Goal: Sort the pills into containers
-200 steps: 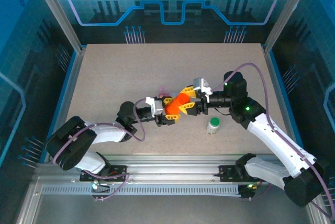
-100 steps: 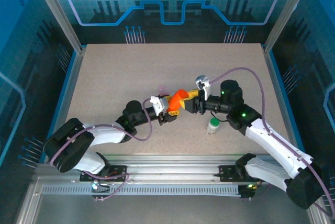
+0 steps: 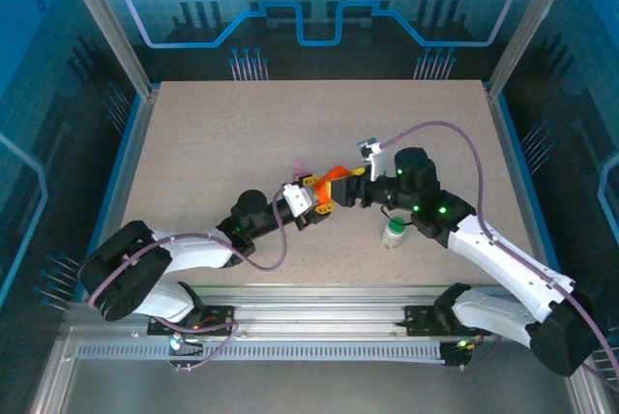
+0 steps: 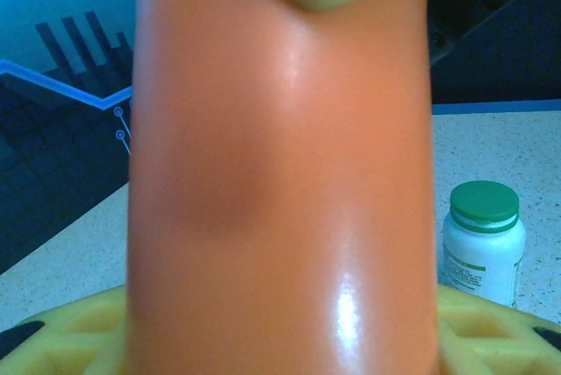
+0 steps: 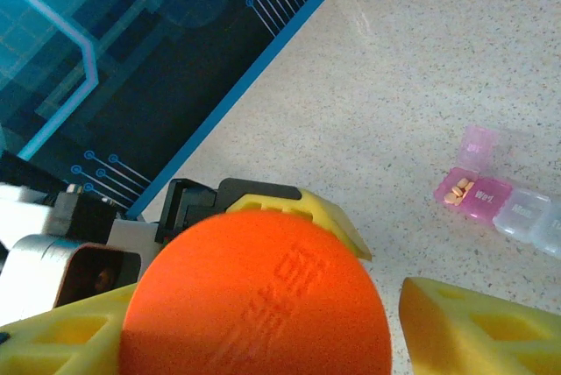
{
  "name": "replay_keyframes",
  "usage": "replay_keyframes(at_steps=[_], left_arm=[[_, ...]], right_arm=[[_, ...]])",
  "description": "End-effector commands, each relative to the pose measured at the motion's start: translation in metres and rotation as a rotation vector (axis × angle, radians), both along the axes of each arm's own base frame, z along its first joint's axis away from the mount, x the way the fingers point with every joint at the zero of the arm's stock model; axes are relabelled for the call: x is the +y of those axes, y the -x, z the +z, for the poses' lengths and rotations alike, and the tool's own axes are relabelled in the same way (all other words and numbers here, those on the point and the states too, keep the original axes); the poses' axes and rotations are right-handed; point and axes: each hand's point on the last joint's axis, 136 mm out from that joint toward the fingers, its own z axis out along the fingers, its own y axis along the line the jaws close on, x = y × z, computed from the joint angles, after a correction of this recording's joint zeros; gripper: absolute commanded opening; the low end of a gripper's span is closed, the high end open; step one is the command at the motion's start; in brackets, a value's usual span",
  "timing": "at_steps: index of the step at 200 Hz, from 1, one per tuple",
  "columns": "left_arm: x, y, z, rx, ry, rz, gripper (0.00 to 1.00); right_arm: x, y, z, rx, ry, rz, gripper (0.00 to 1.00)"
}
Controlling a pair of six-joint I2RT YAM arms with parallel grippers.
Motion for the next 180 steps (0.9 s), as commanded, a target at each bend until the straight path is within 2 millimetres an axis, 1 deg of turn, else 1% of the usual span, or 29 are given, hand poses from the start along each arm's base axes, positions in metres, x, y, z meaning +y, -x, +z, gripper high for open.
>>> replay_keyframes(at_steps=[1,16,27,29,32,42,55,63,78,82,91,99,104,115,119,120,122,126,147,170,180], left_arm=[[-0.01,0.013,0.044,-0.142,0.086,-0.077,0.0],[-0.011,0.014,0.045,-0.144,0.089,-0.084,0.0],[-0.012,0.015,0.044,-0.148,0.083,-0.092,0.0],[-0.012,0.015,0.044,-0.151,0.082,-0.092,0.0],[-0.012,0.015,0.044,-0.152,0.081,-0.093,0.0],[-0.013,0.016,0.043,-0.158,0.074,-0.092,0.0],[-0.012,0.014,0.042,-0.164,0.064,-0.082,0.0],[-0.012,0.012,0.041,-0.167,0.058,-0.072,0.0],[-0.011,0.009,0.039,-0.17,0.053,-0.052,0.0],[-0.01,0.008,0.039,-0.17,0.053,-0.045,0.02],[-0.01,0.006,0.038,-0.169,0.057,-0.035,0.1],[-0.008,0.004,0.039,-0.168,0.066,-0.018,0.22],[-0.007,0.002,0.038,-0.166,0.071,-0.005,0.31],[-0.004,0.001,0.038,-0.171,0.083,0.011,0.59],[-0.004,0.0,0.038,-0.171,0.086,0.014,0.84],[-0.004,0.0,0.038,-0.171,0.087,0.015,0.91],[-0.003,0.0,0.038,-0.173,0.09,0.018,0.97],[-0.003,-0.001,0.037,-0.172,0.092,0.023,0.99],[0.001,-0.002,0.036,-0.168,0.105,0.047,0.99],[0.007,-0.004,0.036,-0.166,0.123,0.078,0.99],[0.011,-0.006,0.035,-0.158,0.128,0.102,0.99]], right_arm=[[-0.002,-0.008,0.001,-0.009,0.058,-0.048,0.68],[-0.004,-0.01,-0.007,0.008,0.091,-0.067,0.62],[-0.005,-0.01,-0.016,0.032,0.111,-0.069,0.61],[-0.003,-0.012,-0.008,0.02,0.102,-0.07,0.6],[-0.003,-0.013,-0.006,0.022,0.102,-0.068,0.6],[0.0,-0.013,-0.01,0.036,0.11,-0.059,0.6],[0.004,-0.012,-0.015,0.054,0.113,-0.044,0.57],[0.006,-0.011,-0.017,0.062,0.109,-0.035,0.53],[0.01,-0.01,-0.019,0.07,0.098,-0.022,0.42],[0.01,-0.01,-0.019,0.071,0.096,-0.021,0.39],[0.01,-0.01,-0.018,0.068,0.091,-0.023,0.35],[0.009,-0.011,-0.016,0.06,0.091,-0.03,0.32],[0.007,-0.011,-0.015,0.057,0.092,-0.038,0.32],[0.003,-0.015,-0.012,0.037,0.095,-0.061,0.31],[0.001,-0.016,-0.01,0.028,0.096,-0.068,0.31],[0.001,-0.017,-0.009,0.026,0.097,-0.071,0.31],[0.0,-0.018,-0.008,0.022,0.097,-0.077,0.3],[-0.003,-0.02,-0.007,0.012,0.099,-0.088,0.3],[-0.022,-0.038,0.002,-0.044,0.143,-0.165,0.29],[-0.051,-0.069,0.011,-0.142,0.26,-0.273,0.27],[-0.067,-0.087,0.01,-0.177,0.33,-0.334,0.27]])
